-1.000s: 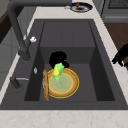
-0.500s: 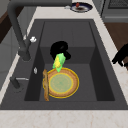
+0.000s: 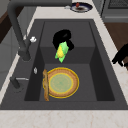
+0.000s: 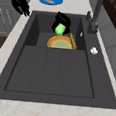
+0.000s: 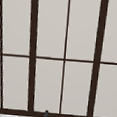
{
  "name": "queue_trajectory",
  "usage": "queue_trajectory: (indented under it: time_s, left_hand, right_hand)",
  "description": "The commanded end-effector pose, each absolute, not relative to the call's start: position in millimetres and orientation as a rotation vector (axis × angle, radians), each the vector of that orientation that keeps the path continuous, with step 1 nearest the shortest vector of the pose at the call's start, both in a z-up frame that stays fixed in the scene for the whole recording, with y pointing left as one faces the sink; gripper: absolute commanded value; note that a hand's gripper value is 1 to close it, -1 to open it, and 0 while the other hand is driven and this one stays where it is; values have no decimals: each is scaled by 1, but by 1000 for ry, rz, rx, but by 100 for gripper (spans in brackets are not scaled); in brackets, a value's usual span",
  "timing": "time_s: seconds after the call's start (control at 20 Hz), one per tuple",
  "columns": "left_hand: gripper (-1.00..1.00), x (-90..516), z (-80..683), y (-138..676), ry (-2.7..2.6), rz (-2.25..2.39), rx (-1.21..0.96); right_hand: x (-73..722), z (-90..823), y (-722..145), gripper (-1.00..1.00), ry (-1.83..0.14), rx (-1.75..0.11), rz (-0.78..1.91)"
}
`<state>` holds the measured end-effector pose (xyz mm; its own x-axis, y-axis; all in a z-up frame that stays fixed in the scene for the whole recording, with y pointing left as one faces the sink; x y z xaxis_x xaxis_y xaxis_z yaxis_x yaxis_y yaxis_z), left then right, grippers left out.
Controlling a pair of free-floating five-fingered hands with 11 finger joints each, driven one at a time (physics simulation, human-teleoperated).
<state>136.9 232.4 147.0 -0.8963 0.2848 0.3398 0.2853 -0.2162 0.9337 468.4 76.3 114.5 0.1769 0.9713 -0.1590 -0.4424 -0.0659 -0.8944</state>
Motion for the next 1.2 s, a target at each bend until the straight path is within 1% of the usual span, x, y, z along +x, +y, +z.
queue_trajectory:
  time_s: [0.0, 0.65, 1.15]
  left_hand:
    - [0, 137, 147, 232, -1967, -2343, -715]
    - [0, 137, 147, 232, -1967, -2343, -715]
    - [0, 137, 147, 232, -1967, -2343, -715]
  right_hand:
    - [463, 136, 63, 100, -691, -1047, 1286]
    - [441, 188, 13, 100, -720, -1076, 1249]
    - [422, 220, -26, 100, -720, -1058, 1252]
